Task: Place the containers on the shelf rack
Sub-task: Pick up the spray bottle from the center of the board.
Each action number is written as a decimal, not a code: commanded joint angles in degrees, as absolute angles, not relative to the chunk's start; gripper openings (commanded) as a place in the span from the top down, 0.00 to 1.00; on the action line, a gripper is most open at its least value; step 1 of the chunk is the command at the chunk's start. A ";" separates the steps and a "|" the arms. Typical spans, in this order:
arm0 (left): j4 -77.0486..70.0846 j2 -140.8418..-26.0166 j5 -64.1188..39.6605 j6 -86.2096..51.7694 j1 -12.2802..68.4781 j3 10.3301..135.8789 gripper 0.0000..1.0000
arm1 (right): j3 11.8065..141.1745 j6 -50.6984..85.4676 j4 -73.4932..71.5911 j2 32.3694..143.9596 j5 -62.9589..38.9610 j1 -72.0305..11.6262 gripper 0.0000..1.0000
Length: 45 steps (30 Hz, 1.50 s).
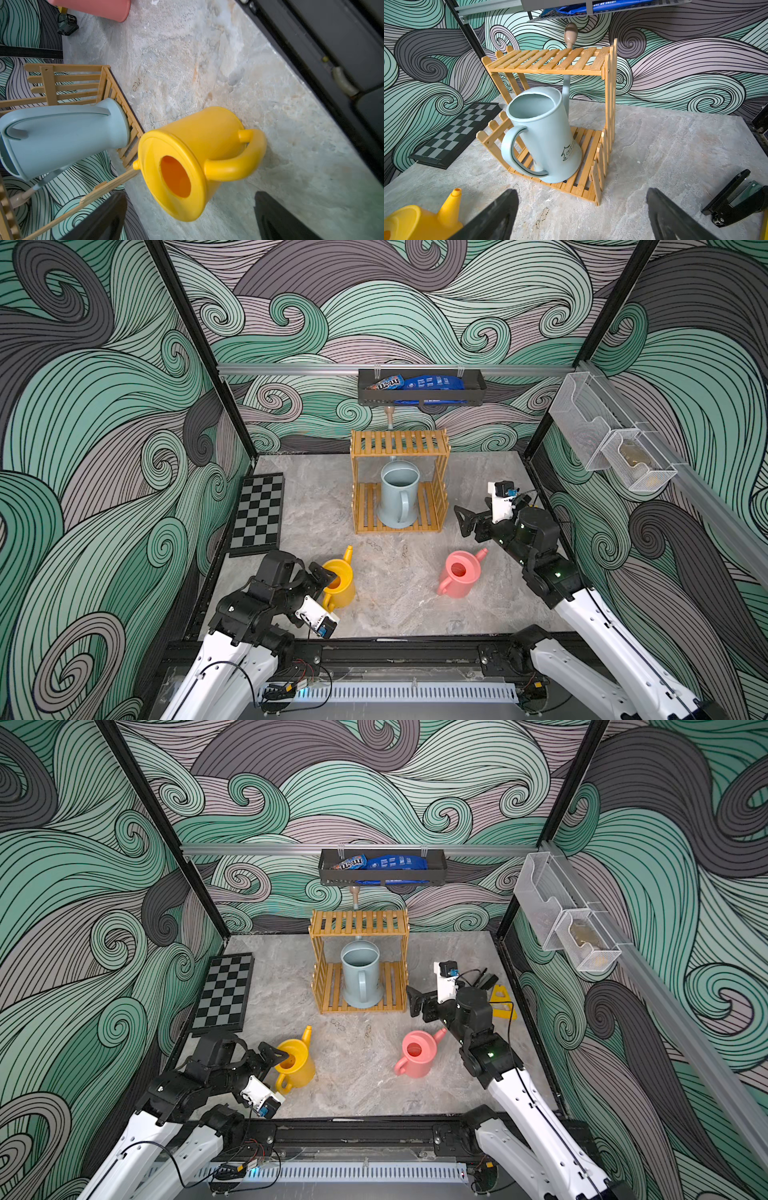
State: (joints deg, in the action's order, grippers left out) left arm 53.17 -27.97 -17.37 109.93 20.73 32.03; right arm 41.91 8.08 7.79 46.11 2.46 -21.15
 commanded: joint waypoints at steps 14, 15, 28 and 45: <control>38.54 -27.85 -41.42 115.71 22.65 27.56 0.01 | 40.03 8.07 8.33 45.61 3.81 -20.92 0.01; 37.45 -28.99 -41.04 116.12 23.47 27.37 0.01 | 39.97 8.49 8.41 45.55 3.49 -20.93 0.01; 21.02 -43.49 -31.77 104.96 37.72 29.13 0.01 | 37.92 5.85 6.91 40.58 -13.34 -22.96 0.01; 50.31 -30.51 -30.02 81.97 42.08 40.58 0.01 | 27.87 1.80 -3.26 34.14 -2.02 -53.66 0.01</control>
State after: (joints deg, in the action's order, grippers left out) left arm 44.34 -32.01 -29.78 89.52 41.85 38.98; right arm 28.64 2.57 0.93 34.92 -5.02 -50.92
